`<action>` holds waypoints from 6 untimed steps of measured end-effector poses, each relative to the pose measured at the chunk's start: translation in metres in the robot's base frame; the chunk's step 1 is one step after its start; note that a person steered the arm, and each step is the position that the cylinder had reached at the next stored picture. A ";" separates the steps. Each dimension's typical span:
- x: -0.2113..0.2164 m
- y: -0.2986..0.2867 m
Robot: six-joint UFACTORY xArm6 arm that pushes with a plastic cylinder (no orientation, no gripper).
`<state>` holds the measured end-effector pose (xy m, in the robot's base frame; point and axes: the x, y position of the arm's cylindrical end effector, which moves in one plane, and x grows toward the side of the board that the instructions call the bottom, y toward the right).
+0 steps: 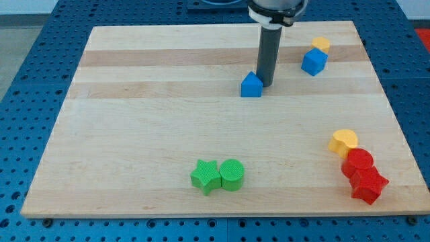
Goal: Place the blue triangle at the center of the board
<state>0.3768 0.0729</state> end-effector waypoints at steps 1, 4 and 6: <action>0.005 -0.016; 0.017 0.010; 0.018 -0.037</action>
<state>0.3944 0.0360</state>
